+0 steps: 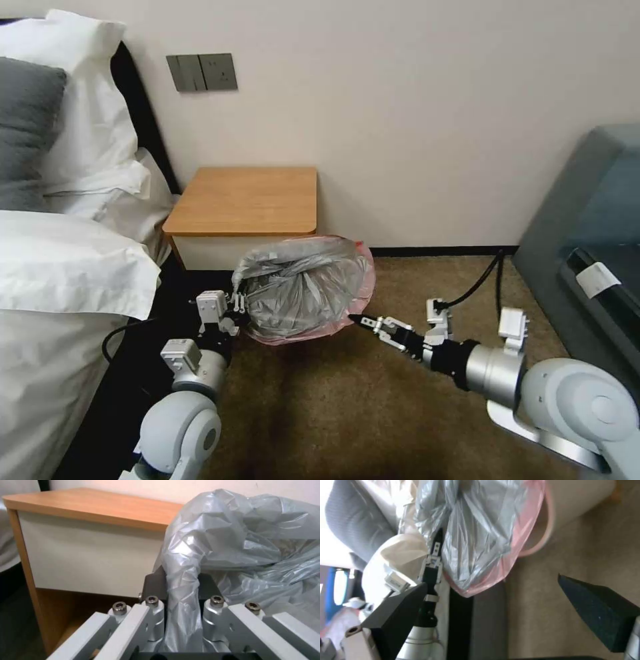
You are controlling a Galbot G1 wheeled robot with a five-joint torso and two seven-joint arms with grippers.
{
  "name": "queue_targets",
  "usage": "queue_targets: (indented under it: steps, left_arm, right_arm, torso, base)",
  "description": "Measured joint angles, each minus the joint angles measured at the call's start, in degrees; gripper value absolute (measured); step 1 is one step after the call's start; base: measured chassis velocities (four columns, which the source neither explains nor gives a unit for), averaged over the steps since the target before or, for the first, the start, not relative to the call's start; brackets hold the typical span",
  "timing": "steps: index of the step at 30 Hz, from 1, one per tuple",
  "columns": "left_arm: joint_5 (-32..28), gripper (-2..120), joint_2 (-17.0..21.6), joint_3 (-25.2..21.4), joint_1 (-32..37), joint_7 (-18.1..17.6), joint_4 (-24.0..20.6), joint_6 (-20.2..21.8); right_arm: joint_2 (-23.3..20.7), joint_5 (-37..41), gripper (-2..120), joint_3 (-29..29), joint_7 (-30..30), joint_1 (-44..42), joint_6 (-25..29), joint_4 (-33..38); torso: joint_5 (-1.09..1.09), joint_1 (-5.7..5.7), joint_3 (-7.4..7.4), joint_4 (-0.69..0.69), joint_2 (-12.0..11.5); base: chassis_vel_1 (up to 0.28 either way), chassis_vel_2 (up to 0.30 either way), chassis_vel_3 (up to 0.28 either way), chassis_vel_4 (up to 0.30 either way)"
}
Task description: Pick up the garbage bag from the table and place it over the trash can.
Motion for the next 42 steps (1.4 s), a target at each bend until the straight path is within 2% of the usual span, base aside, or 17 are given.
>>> queue_targets:
  steps: [7,13,15,16,20,21,22,25,27,28,29,32,34,36,42]
  left_arm:
    - [0.03,11,-0.03,-0.11,0.49,0.22,-0.61,-0.04]
    - [-0.02,11,0.06,-0.06,0.76,0.33,-0.69,-0.05]
    - [-0.07,11,0.25,-0.08,0.9,0.35,-0.84,-0.01]
    - [-0.07,11,0.25,-0.08,0.9,0.35,-0.84,-0.01]
    - [-0.15,11,0.52,-0.12,0.89,0.42,-0.89,0.06]
    - [-0.17,11,0.54,-0.15,0.72,0.45,-0.89,0.13]
    - [-0.17,11,0.54,-0.15,0.72,0.45,-0.89,0.13]
    - [-0.18,11,0.4,-0.17,0.7,0.47,-0.84,0.23]
    - [-0.18,11,0.35,-0.17,0.71,0.48,-0.78,0.24]
    - [-0.18,11,0.3,-0.17,0.71,0.5,-0.69,0.25]
    - [-0.18,11,0.3,-0.17,0.71,0.5,-0.69,0.25]
    - [-0.18,11,0.2,-0.18,0.69,0.57,-0.46,0.33]
    - [-0.17,11,0.2,-0.18,0.68,0.58,-0.44,0.36]
    - [-0.17,11,0.22,-0.21,0.62,0.58,-0.37,0.46]
    - [-0.21,11,0.27,-0.38,0.4,0.58,-0.21,0.51]
  right_arm:
    - [2.75,-1.68,100,-3.74,-4.37,3.27,0.14,-6.84]
    - [4.31,-3.14,97,-5.74,-5.75,4.97,0.3,-9.56]
    - [4.82,-3.41,89,-6.24,-6.15,5.47,0.47,-10.1]
    - [4.82,-3.41,89,-6.24,-6.15,5.47,0.47,-10.1]
    - [5.14,-3.3,71,-7.07,-6.02,6.1,0.83,-10.11]
    - [5.12,-3.07,59,-7.48,-5.43,6.33,0.86,-9.97]
    - [5.12,-3.07,59,-7.48,-5.43,6.33,0.86,-9.97]
    - [4.87,-2.38,41,-7.58,-4.64,6.25,0.87,-9.54]
    - [4.81,-2.36,38,-7.56,-4.58,6.2,0.86,-9.49]
    - [4.7,-2.34,31,-7.5,-4.55,6.15,0.82,-9.4]
    - [4.7,-2.34,31,-7.5,-4.55,6.15,0.82,-9.4]
    - [4.37,-2.32,15,-7.36,-4.51,5.95,0.61,-9.11]
    - [4.37,-2.36,12,-7.33,-4.48,5.92,0.57,-9.06]
    - [4.36,-2.47,1,-7.33,-4.32,5.86,0.42,-8.82]
    - [3.95,-2.62,0,-7.11,-3.97,5.44,0.23,-8.02]
  torso:
    - [0.0,0.0,0.0,0.0,0.0]
    - [0.0,0.0,0.0,0.0,0.0]
    - [0.0,0.0,0.0,0.0,0.0]
    - [0.0,0.0,0.0,0.0,0.0]
    - [0.0,0.0,0.0,0.0,0.0]
    - [0.0,0.0,0.0,0.0,0.0]
    - [0.0,0.0,0.0,0.0,0.0]
    - [0.0,0.0,0.0,0.0,0.0]
    - [0.0,0.0,0.0,0.0,0.0]
    - [0.0,0.0,0.0,0.0,0.0]
    - [0.0,0.0,0.0,0.0,0.0]
    - [0.0,0.0,0.01,-0.01,0.0]
    - [0.0,0.0,0.0,0.0,0.0]
    - [0.0,0.0,0.0,0.0,0.0]
    - [0.01,0.0,0.0,0.0,0.0]
  base:
    - [0.0,0.0,0.0,0.0]
    - [0.0,0.0,0.0,0.0]
    - [0.0,0.0,0.0,0.0]
    - [0.0,0.0,0.0,0.0]
    - [0.0,0.0,0.0,0.0]
    - [0.0,0.0,0.0,0.0]
    - [0.0,0.0,0.0,0.0]
    - [0.0,0.0,0.0,0.0]
    - [0.0,0.0,0.0,0.0]
    - [0.0,0.0,0.0,0.0]
    - [0.0,0.0,0.0,0.0]
    - [0.0,0.0,0.0,0.0]
    - [0.0,0.0,0.0,0.0]
    - [0.0,0.0,0.0,0.0]
    - [0.0,0.0,0.0,0.0]
